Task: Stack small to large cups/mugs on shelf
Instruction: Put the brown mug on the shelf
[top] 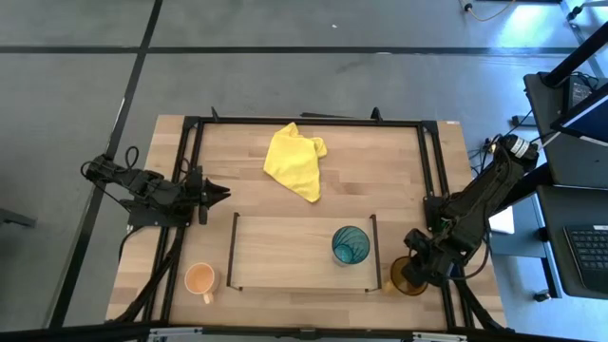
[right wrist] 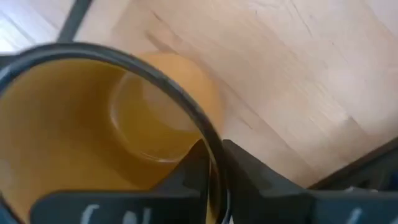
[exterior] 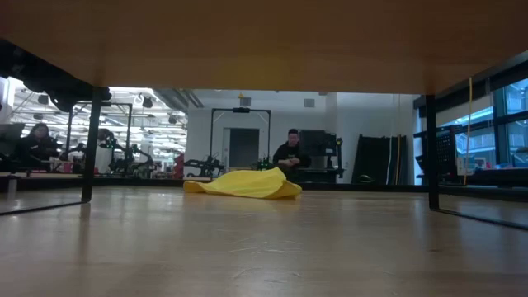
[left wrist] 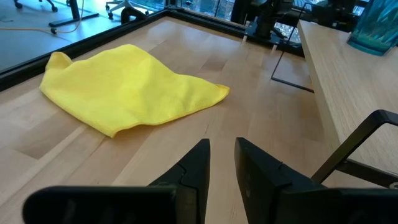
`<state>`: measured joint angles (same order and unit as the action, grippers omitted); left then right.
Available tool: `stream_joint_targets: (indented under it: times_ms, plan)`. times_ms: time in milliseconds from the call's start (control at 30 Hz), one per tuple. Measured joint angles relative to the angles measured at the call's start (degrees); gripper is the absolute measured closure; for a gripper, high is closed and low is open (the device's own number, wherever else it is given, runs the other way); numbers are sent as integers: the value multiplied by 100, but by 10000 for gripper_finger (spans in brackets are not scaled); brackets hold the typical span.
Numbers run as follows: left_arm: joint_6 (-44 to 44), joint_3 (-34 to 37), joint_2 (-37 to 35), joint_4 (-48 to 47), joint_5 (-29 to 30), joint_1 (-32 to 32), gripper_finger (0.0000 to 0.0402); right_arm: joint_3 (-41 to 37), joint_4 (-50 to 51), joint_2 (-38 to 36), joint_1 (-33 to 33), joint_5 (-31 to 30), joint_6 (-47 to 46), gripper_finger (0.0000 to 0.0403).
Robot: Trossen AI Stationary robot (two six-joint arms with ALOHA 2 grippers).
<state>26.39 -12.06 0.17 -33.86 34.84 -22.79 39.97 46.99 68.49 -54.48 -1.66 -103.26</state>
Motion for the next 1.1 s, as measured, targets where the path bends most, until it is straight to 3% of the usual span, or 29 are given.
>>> stream_joint_targets:
  times_ms: [200, 667, 833, 1100]
  plan:
    - [0, -1, 0, -1, -1, 0, 333, 4, 181, -4, -4, -251, -268, 379]
    - [0, -1, -1, 1, 0, 0, 333, 4, 1670, -296, 0, -640, -1510, 376]
    - [0, -1, 0, -1, -1, 0, 333, -17, 2290, -518, 11, -1029, -2132, 375]
    - [0, -1, -1, -1, -1, 0, 333, 24, 2529, -603, 499, -1188, -2371, 376]
